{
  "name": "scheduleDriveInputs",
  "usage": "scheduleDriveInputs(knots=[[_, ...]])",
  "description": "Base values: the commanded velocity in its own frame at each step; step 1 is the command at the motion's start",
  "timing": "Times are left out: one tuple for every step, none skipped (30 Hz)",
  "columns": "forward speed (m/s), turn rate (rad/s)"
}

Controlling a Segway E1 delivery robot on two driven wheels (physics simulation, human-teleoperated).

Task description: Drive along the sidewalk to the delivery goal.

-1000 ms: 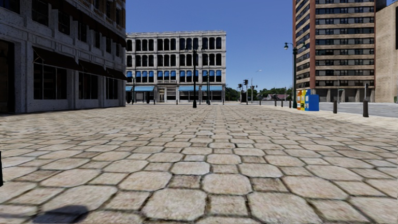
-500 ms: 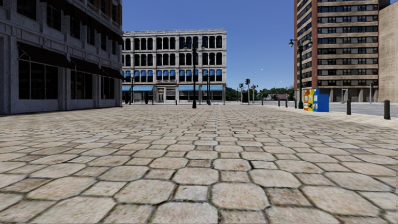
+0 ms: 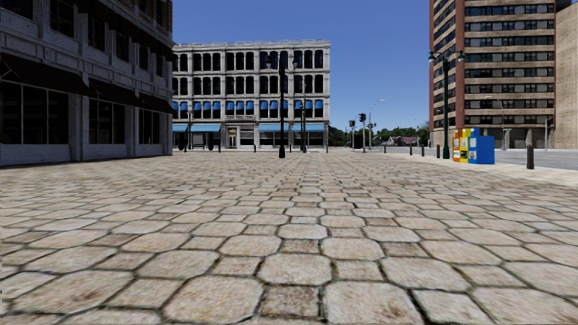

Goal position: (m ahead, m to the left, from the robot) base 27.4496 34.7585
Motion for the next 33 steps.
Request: scheduleDriveInputs(knots=[[2.0, 0.0], [2.0, 0.0], [2.0, 0.0], [2.0, 0.0], [2.0, 0.0], [2.0, 0.0], [2.0, 0.0], [2.0, 0.0], [2.0, 0.0], [2.0, 0.0], [2.0, 0.0], [2.0, 0.0], [2.0, 0.0], [2.0, 0.0], [2.0, 0.0], [2.0, 0.0], [2.0, 0.0], [2.0, 0.0], [2.0, 0.0], [2.0, 0.0], [2.0, 0.0], [2.0, 0.0], [2.0, 0.0], [2.0, 0.0], [2.0, 0.0], [2.0, 0.0], [2.0, 0.0], [2.0, 0.0], [2.0, 0.0], [2.0, 0.0], [2.0, 0.0], [2.0, 0.0], [2.0, 0.0]])
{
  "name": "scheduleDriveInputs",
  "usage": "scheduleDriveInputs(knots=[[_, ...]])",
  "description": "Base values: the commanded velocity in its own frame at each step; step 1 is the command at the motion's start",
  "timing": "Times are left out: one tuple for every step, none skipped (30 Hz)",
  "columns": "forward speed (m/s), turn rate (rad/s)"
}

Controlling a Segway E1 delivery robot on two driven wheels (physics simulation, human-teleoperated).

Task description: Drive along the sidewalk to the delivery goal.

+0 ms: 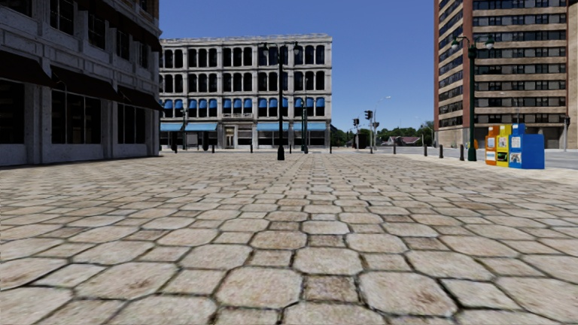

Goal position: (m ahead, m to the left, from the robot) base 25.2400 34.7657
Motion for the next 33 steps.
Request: scheduleDriveInputs(knots=[[2.0, 0.0], [2.0, 0.0], [2.0, 0.0], [2.0, 0.0], [2.0, 0.0], [2.0, 0.0], [2.0, 0.0], [2.0, 0.0], [2.0, 0.0], [2.0, 0.0], [2.0, 0.0], [2.0, 0.0], [2.0, 0.0], [2.0, 0.0], [2.0, 0.0], [2.0, 0.0], [2.0, 0.0], [2.0, 0.0], [2.0, 0.0], [2.0, 0.0], [2.0, 0.0], [2.0, 0.0], [2.0, 0.0], [2.0, 0.08], [2.0, 0.11], [2.0, 0.11], [2.0, 0.12], [2.0, 0.15], [2.0, 0.19], [2.0, 0.2], [2.0, 0.2], [2.0, 0.22], [2.0, 0.25]])
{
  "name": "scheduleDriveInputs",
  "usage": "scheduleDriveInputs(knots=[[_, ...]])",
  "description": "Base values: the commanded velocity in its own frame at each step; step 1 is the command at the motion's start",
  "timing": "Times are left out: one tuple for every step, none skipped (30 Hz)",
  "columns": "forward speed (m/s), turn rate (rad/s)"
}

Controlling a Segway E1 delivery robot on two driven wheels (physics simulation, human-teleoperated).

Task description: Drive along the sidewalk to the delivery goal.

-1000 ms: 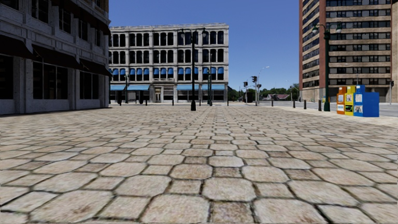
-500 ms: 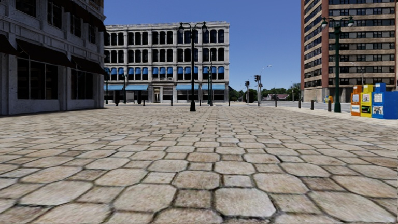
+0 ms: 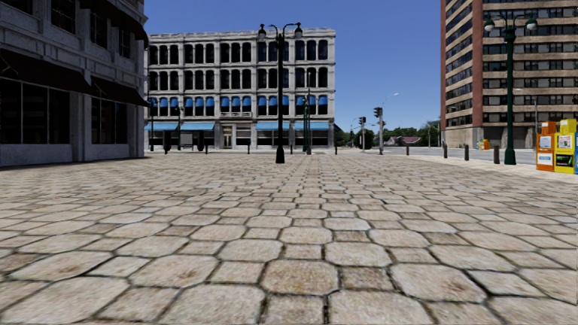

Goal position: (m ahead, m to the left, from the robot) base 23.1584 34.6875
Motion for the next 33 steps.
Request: scheduleDriveInputs(knots=[[2.0, 0.3], [2.0, 0.32], [2.0, 0.32], [2.0, 0.36], [2.0, 0.37], [2.0, 0.38], [2.0, 0.38], [2.0, 0.38], [2.0, 0.38], [2.0, 0.38], [2.0, 0.38], [2.0, 0.38], [2.0, 0.38], [2.0, 0.38], [2.0, 0.38], [2.0, 0.38], [2.0, 0.38], [2.0, 0.38], [2.0, 0.38], [2.0, 0.38], [2.0, 0.38], [2.0, 0.38], [2.0, 0.38], [2.0, 0.38], [2.0, 0.38], [2.0, 0.38], [2.0, 0.38], [2.0, 0.38], [2.0, 0.38], [2.0, 0.38], [2.0, 0.38], [2.0, 0.38], [2.0, 0.37]])
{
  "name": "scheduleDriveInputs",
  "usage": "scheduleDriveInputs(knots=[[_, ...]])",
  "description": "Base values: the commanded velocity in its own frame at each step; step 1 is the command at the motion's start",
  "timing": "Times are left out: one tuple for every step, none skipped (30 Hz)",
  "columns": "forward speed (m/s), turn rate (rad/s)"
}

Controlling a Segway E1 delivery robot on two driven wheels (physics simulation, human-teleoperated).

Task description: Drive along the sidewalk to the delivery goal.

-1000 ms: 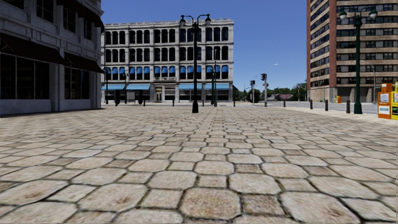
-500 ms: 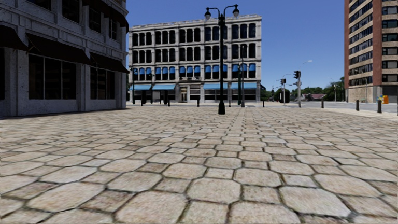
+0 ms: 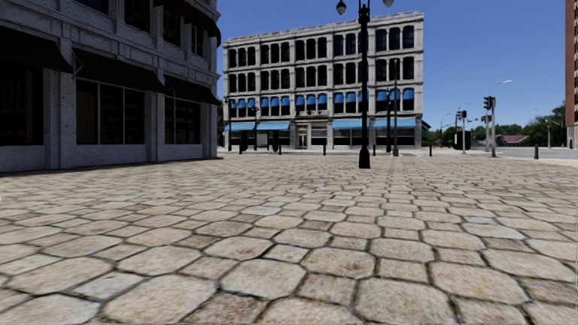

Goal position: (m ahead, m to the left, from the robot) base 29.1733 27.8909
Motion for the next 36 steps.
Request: scheduleDriveInputs(knots=[[2.0, 0.37], [2.0, 0.37], [2.0, 0.37], [2.0, 0.37], [2.0, 0.37], [2.0, 0.36], [2.0, 0.3], [2.0, 0.0], [2.0, 0.0], [2.0, 0.0], [2.0, 0.0], [2.0, 0.0], [2.0, 0.0], [2.0, 0.0], [2.0, 0.0], [2.0, 0.0], [2.0, 0.0], [2.0, 0.0], [2.0, 0.0], [2.0, 0.0], [2.0, 0.0], [2.0, 0.0], [2.0, 0.0], [2.0, 0.0], [2.0, 0.0], [2.0, 0.0], [2.0, 0.0], [2.0, 0.0], [2.0, 0.0], [2.0, 0.0], [2.0, 0.0], [2.0, 0.0], [2.0, 0.0], [2.0, 0.0], [2.0, 0.0], [2.0, 0.0]])
